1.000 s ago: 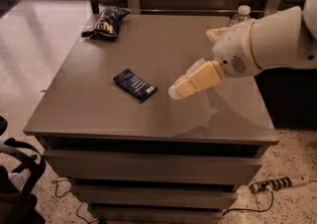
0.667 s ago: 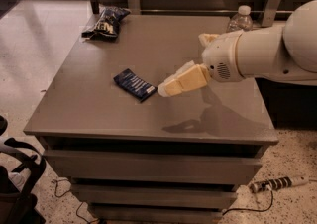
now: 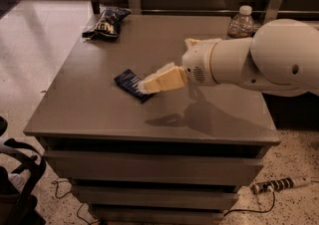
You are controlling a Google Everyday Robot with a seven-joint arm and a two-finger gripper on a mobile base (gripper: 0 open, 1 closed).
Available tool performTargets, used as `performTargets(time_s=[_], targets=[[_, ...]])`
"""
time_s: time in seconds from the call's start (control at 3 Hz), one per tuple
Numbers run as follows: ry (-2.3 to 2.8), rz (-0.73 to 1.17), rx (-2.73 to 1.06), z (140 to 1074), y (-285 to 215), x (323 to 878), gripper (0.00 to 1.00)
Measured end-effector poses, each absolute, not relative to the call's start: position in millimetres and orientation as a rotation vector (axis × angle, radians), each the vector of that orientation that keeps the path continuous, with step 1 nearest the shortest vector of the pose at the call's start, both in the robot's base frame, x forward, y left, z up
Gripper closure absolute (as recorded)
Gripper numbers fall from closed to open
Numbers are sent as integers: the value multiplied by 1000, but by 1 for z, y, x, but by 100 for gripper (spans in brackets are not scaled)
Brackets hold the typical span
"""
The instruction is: Move rxbar blueberry near blue chip bag
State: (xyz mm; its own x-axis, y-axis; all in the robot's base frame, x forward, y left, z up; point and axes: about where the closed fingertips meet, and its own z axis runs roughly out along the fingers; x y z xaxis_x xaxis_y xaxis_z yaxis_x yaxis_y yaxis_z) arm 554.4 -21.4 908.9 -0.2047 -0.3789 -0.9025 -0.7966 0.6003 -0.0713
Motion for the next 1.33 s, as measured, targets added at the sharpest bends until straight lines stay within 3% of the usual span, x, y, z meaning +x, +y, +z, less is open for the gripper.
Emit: performTargets(time_s=[1.33], targets=[[1851,573,-915,833,29,572,0]])
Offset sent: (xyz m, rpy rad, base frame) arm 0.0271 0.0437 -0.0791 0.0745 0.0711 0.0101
